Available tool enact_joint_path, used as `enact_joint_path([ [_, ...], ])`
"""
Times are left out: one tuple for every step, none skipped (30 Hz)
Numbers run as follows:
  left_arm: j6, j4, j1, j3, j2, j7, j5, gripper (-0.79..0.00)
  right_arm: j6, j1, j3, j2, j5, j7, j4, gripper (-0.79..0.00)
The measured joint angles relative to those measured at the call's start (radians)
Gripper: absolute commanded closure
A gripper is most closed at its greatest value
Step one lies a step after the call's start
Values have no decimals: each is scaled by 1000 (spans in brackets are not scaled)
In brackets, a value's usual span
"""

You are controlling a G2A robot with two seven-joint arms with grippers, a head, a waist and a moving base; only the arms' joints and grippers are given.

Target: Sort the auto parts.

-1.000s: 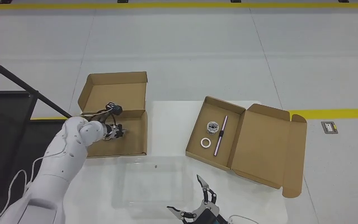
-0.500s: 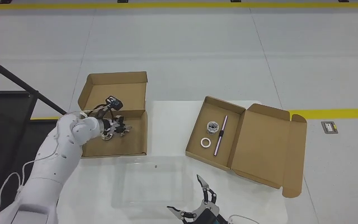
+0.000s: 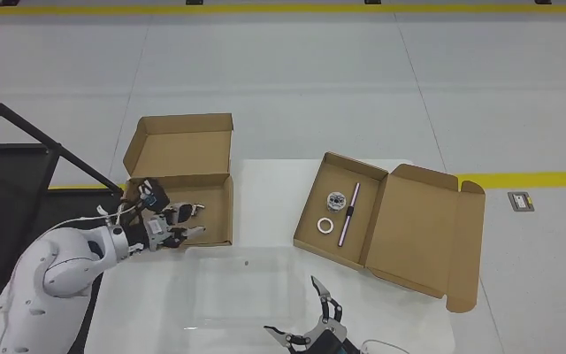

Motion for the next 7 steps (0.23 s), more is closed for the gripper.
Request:
enact_joint_path([
  [-22,-41,49,-36,6,5,-18,-690,0,0,0,0,0,0,0,-785],
  [-37,-68,82,-60,10,8,-32,-785,0,0,0,0,0,0,0,-785],
  [-53,-91,111,-82,13,11,-45,-785,0,0,0,0,0,0,0,-785],
  [-70,-118,144,-109,17,13,-59,-785,0,0,0,0,0,0,0,-785],
  [-79,-136,164,-127,20,14,-67,-785,0,0,0,0,0,0,0,-785],
  [-82,-153,182,-143,23,13,-74,-785,0,0,0,0,0,0,0,-785],
  [-81,-168,197,-158,25,11,-79,-714,0,0,0,0,0,0,0,-784],
])
